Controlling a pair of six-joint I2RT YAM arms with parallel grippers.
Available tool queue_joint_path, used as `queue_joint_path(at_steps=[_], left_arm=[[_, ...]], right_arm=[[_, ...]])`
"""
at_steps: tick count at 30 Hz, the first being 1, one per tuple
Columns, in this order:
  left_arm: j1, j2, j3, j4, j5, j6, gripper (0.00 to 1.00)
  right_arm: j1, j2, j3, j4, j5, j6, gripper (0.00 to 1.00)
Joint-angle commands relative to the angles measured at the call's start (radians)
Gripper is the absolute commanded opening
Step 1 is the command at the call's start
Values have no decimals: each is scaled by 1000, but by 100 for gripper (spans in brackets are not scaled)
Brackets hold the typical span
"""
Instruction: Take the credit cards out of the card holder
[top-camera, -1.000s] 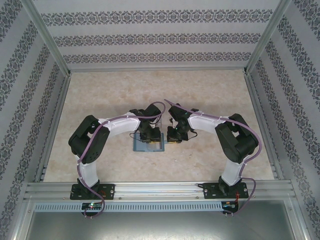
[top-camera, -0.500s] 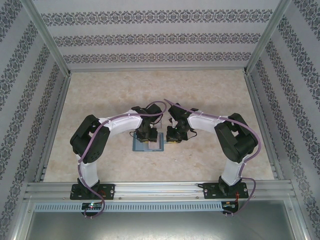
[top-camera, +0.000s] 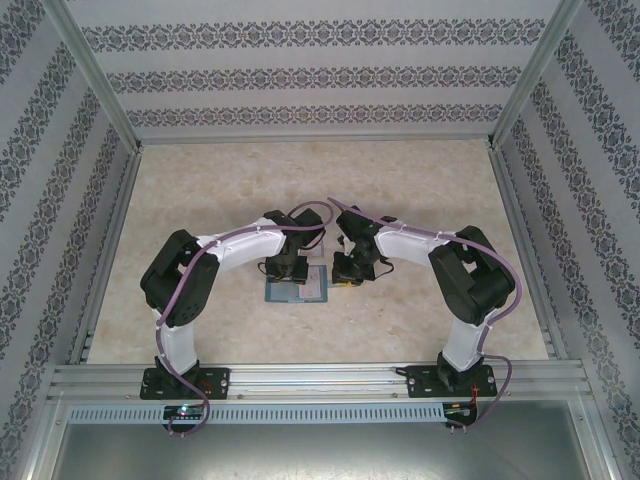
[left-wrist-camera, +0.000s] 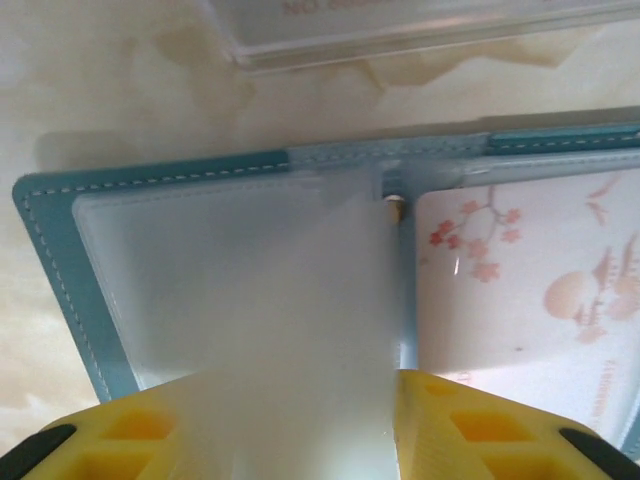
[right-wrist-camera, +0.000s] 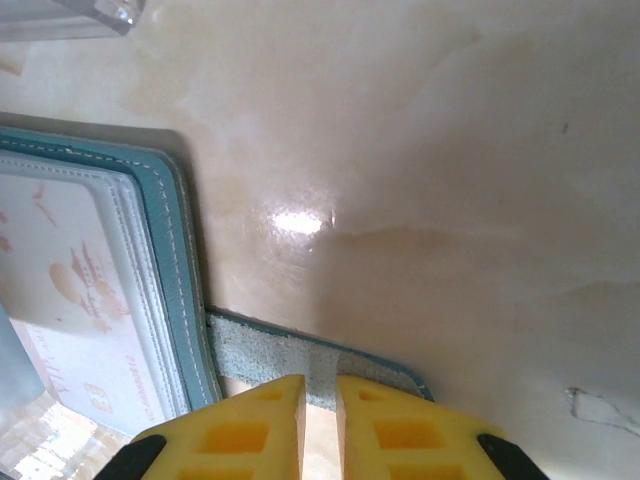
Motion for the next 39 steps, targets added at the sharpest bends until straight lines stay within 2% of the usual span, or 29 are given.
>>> queue_joint_path(at_steps=[1, 6, 13, 19, 26, 34, 39], left_arm=[[-8, -19, 24, -78, -62, 16, 45], [-8, -27, 23, -79, -71, 20, 39], [-8, -82, -2, -15, -43, 20, 17], [-7, -131, -31, 31, -31, 22, 5], [-8, -130, -54, 105, 54, 14, 1], [-7, -77, -103, 294, 286, -36, 0], [-8, -88, -98, 253, 238, -24, 0]], right_arm=[[-7, 41, -1, -33, 31, -18, 17], [-7, 36, -3, -35, 33, -18, 17], [-5, 33, -6, -36, 33, -18, 17], [-5, 36, -6, -39, 35, -18, 18], [-5, 39, -6, -40, 33, -19, 17], [-4, 43, -8, -40, 32, -19, 18], [-5, 40, -10, -42, 34, -19, 18]])
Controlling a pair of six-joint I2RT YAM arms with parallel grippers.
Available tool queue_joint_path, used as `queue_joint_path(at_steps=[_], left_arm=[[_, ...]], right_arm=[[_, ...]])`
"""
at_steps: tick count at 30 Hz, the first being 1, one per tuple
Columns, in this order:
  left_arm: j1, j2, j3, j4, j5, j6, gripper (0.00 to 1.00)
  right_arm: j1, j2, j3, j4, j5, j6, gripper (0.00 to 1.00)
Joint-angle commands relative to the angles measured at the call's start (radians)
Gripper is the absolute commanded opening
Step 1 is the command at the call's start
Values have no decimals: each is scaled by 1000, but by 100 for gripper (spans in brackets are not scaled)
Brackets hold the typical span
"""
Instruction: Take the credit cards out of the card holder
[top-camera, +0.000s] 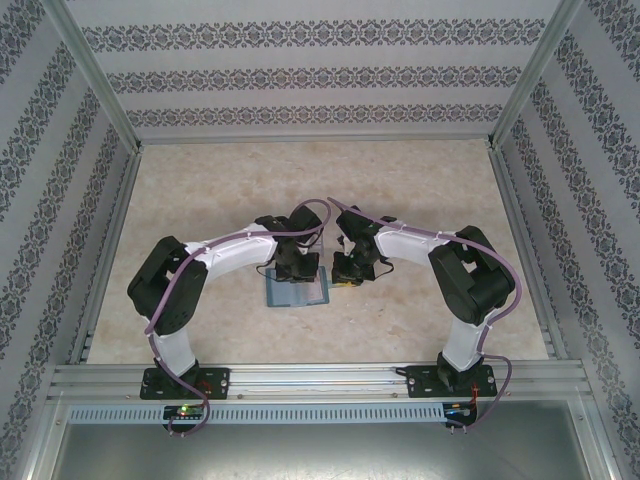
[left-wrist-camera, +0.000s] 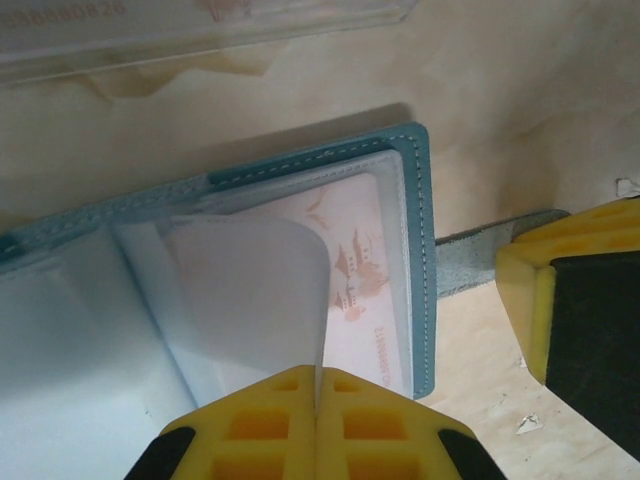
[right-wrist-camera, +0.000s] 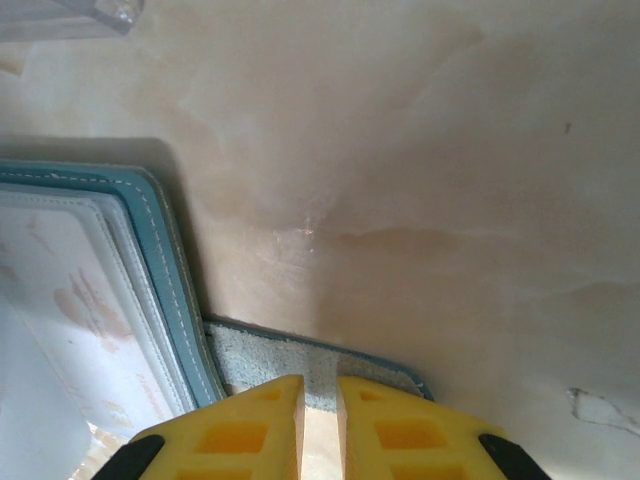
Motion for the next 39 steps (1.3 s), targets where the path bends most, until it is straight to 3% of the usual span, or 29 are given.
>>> queue_joint_path(at_steps=[1, 14, 26, 39], left_arm=[[-7, -11, -1, -9, -11, -4, 0], [1, -46, -39, -216, -241, 43, 1], [1, 13, -62, -259, -302, 49, 4], [0, -84, -64, -290, -401, 66, 25]], right_arm=[[-4, 39, -12, -41, 35, -18, 18], [1, 25, -17, -74, 56, -27, 18], [29, -44, -62, -104, 67, -5, 18], [56, -61, 23, -178, 76, -8, 22]])
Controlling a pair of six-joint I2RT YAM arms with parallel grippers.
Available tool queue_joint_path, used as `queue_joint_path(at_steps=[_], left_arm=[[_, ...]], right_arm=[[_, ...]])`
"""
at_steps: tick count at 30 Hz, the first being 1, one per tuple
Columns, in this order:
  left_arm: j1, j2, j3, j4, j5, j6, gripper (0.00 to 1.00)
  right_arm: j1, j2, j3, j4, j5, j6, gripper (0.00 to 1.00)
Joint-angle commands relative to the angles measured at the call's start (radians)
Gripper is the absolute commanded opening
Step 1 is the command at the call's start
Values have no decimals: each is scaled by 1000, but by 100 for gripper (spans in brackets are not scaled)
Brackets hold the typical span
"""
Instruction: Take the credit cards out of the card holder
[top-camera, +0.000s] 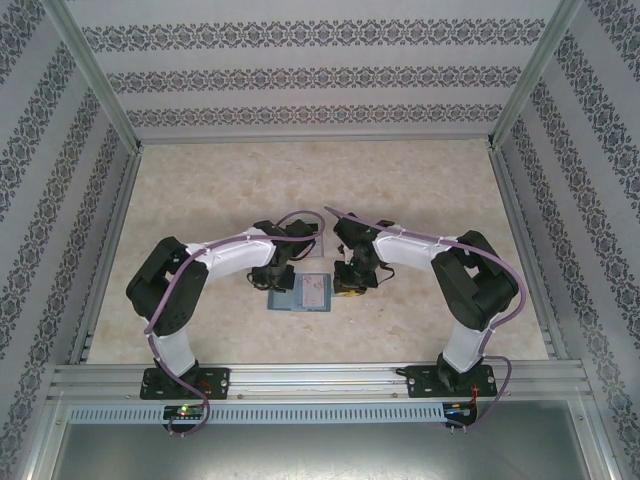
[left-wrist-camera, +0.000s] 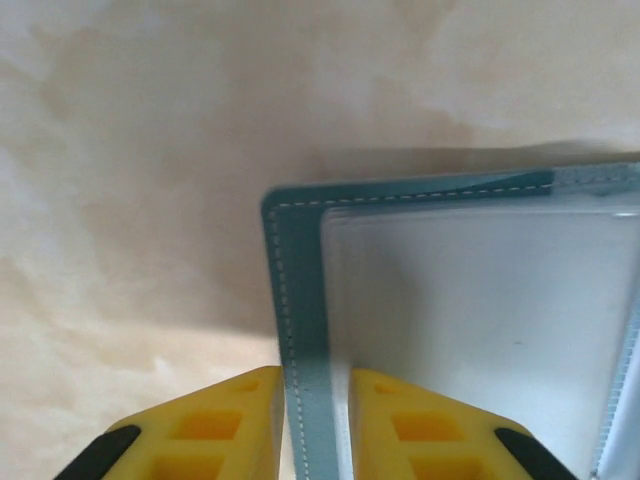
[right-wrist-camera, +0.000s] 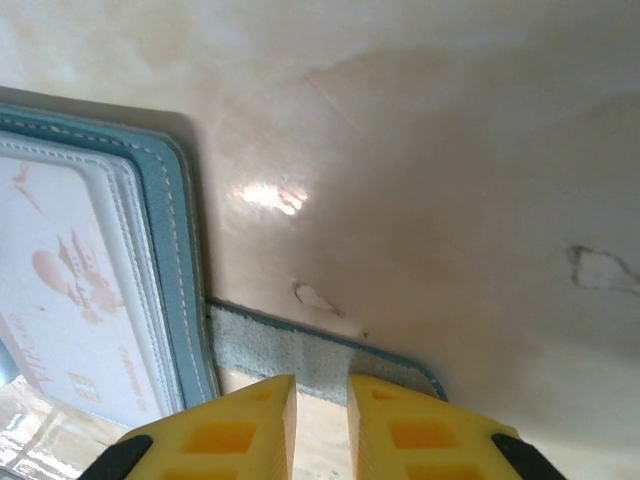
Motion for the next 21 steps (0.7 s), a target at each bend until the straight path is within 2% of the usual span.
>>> queue_joint_path(at_steps=[1, 7, 10, 17, 21], left_arm=[[1, -73, -9, -66, -68, 18, 24], [16, -136, -1, -70, -103, 34, 20], [17, -140, 17, -49, -72, 40, 18], [17, -136, 42, 43, 83, 8, 14], [17, -178, 54, 55, 86, -10, 14]], right_arm=[[15, -22, 46, -80, 39, -11, 23], [23, -21, 103, -108, 31, -18, 25], [29, -21, 120, -93, 16, -5, 25], [55, 6, 134, -29, -16, 42, 25], [70, 34, 135, -10, -18, 52, 25]])
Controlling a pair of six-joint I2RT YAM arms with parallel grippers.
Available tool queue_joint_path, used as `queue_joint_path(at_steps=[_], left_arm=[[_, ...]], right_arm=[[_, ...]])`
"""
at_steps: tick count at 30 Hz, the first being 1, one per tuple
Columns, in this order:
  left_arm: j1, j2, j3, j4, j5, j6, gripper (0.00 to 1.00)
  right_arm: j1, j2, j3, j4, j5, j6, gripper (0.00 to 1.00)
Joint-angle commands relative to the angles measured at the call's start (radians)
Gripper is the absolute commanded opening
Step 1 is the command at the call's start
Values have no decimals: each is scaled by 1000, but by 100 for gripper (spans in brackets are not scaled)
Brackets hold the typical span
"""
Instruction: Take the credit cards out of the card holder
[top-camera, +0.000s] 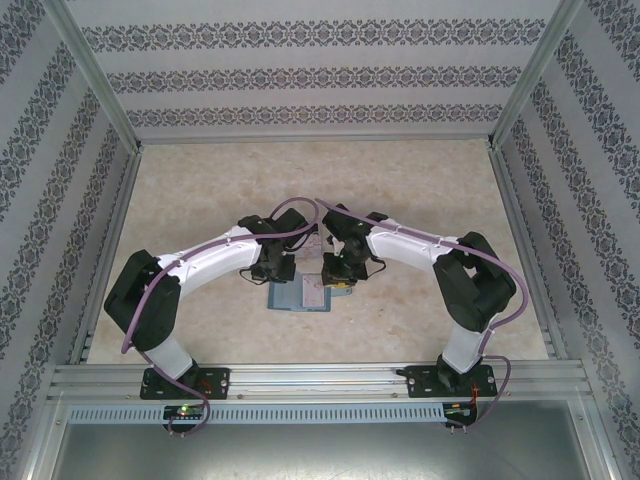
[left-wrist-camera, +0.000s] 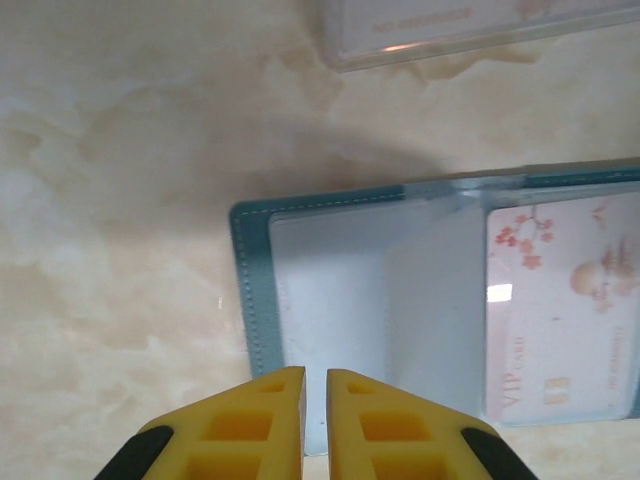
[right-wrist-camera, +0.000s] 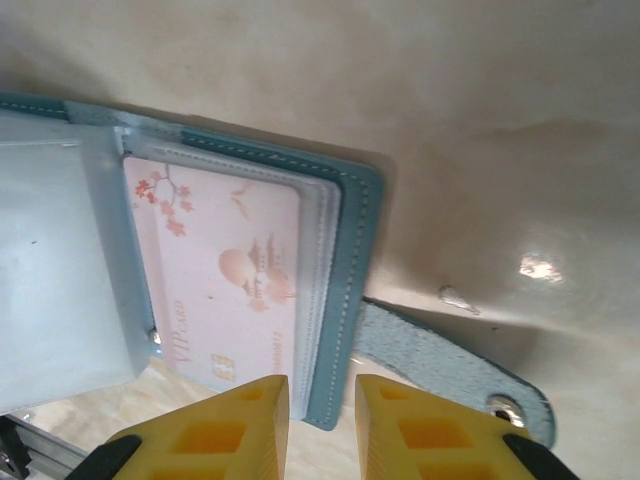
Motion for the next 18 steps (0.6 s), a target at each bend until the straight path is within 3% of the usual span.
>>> queue_joint_path(at_steps=[1, 4, 12, 18], left_arm=[[9, -59, 39, 27, 23, -22, 14], [7, -71, 51, 35, 67, -22, 15], [7, 7, -1, 278, 405, -90, 13], [7, 77, -40, 345, 470, -122, 11]], right_arm=[[14, 32, 18, 25, -14, 26, 25], [15, 45, 4, 58, -21, 45, 25], [19, 70, -21, 135, -39, 90, 24], [18, 72, -48, 161, -33, 110, 24]])
